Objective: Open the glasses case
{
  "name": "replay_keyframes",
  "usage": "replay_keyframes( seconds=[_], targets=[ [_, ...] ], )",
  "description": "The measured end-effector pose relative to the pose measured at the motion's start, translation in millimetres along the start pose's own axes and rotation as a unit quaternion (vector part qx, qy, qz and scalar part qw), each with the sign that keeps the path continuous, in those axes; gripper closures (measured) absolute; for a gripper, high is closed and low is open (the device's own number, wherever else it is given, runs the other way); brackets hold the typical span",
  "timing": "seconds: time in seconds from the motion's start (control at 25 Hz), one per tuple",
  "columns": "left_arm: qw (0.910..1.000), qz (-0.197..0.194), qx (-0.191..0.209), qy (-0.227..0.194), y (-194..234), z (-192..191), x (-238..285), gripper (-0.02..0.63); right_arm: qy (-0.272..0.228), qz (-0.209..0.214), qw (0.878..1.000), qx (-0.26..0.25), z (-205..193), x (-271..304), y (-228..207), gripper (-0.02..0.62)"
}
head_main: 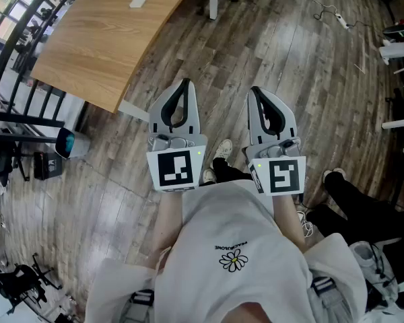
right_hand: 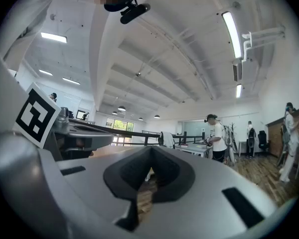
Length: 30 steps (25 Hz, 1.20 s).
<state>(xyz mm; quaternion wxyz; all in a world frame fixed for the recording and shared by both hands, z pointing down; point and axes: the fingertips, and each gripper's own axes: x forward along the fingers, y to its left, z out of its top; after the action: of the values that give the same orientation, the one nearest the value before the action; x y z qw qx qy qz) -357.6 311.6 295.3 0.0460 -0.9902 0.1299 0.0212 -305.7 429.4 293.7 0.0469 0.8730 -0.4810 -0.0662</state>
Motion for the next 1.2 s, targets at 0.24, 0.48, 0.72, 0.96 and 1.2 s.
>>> replay_keyframes(
  seconds=[0.24,0.48,0.72,0.96,1.2],
  targets=[
    [1.0,-0.006,-0.003,-0.001,-5.5,-2.3,11.2,0.589,0.007,0.011,1.0,0.009,-7.9,9.1,-3.2,0.589],
    [1.0,-0.003,-0.003,0.003,8.4,-5.5,20.4,0.589,0.012,0.015,1.0,0.015,-16.8,32.1,1.7,0.589],
    [1.0,-0.002,0.004,-0.001,26.4,-3.9,60.4,0.589,-0.009,0.018,0.999,0.034,-15.0,66.5,-12.1,0.589],
    [0.9992,-0.006,0.024,-0.031,24.9,18.6,98.2,0.589,-0.023,0.031,0.999,0.036,-9.0,91.3,-31.2,0.589],
    [0.9988,0.003,0.027,-0.04,22.7,19.5,120.9,0.589,-0.036,0.045,0.997,0.043,-9.4,104.4,-49.1,0.589]
  ],
)
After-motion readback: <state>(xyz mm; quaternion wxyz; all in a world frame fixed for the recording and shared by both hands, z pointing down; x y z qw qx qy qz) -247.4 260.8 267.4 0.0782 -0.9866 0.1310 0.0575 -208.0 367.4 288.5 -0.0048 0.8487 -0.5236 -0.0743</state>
